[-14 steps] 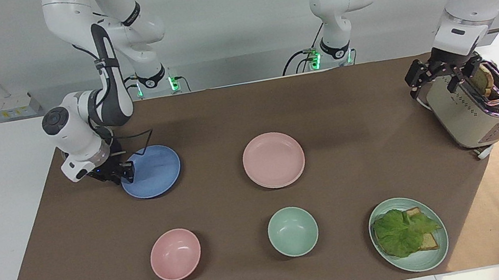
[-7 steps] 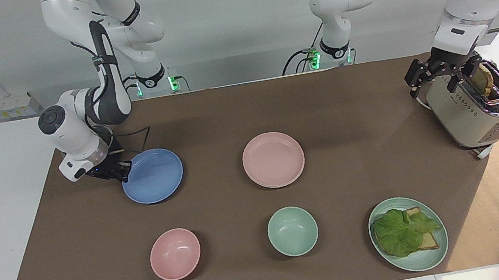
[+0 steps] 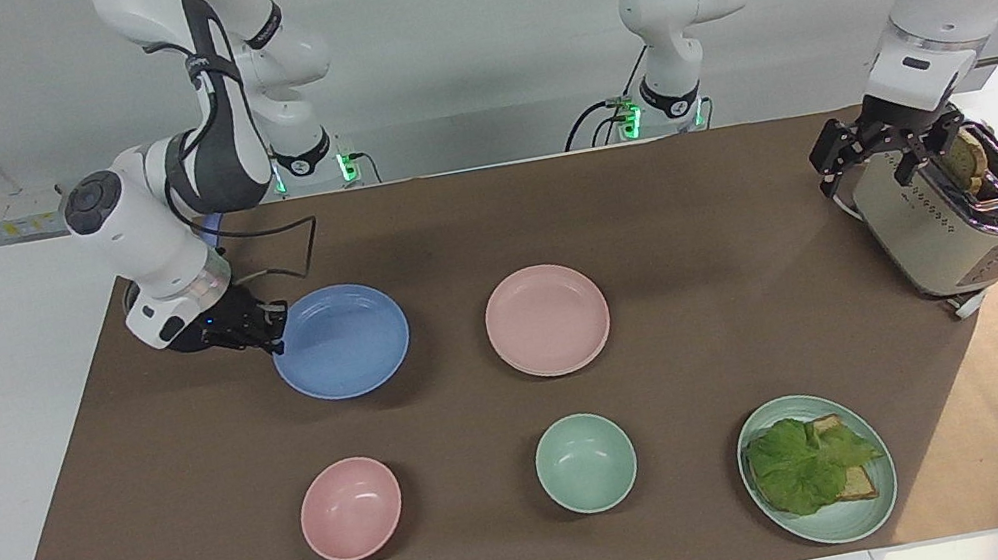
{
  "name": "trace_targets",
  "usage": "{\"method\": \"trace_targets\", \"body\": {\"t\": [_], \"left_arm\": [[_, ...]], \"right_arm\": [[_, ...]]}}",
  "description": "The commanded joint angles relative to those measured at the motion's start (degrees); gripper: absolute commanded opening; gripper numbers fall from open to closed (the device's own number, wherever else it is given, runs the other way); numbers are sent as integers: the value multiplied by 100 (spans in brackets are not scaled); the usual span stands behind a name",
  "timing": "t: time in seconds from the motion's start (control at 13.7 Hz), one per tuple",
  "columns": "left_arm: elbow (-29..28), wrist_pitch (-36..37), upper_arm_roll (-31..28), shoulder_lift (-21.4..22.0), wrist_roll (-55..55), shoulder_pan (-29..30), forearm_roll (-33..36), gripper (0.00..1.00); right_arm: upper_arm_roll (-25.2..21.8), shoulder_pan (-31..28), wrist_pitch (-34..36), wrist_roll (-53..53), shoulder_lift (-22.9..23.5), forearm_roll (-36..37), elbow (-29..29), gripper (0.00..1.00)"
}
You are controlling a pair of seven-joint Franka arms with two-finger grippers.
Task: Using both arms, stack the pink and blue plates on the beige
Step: 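Carry the blue plate onto the pink plate and open the right gripper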
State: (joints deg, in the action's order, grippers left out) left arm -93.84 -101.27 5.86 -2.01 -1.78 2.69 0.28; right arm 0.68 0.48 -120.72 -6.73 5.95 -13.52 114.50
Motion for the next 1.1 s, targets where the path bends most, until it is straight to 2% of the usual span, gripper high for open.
{"method": "trace_targets", "body": {"t": [0.0, 0.44, 0.66, 1.02], "left_arm": [[24, 89, 2, 25, -24, 3, 95, 100], [15, 89, -6, 25, -24, 3, 95, 100], [15, 89, -6, 25, -24, 3, 95, 100], [15, 89, -6, 25, -24, 3, 95, 100]], "right_arm": [[47, 573, -126, 784, 99, -177, -200, 0], [55, 1892, -804, 2604, 398, -186, -112, 0], [55, 2245, -996, 3071, 504, -195, -95, 0], [64, 2535, -1428, 3476, 942, -273, -165, 0]]}}
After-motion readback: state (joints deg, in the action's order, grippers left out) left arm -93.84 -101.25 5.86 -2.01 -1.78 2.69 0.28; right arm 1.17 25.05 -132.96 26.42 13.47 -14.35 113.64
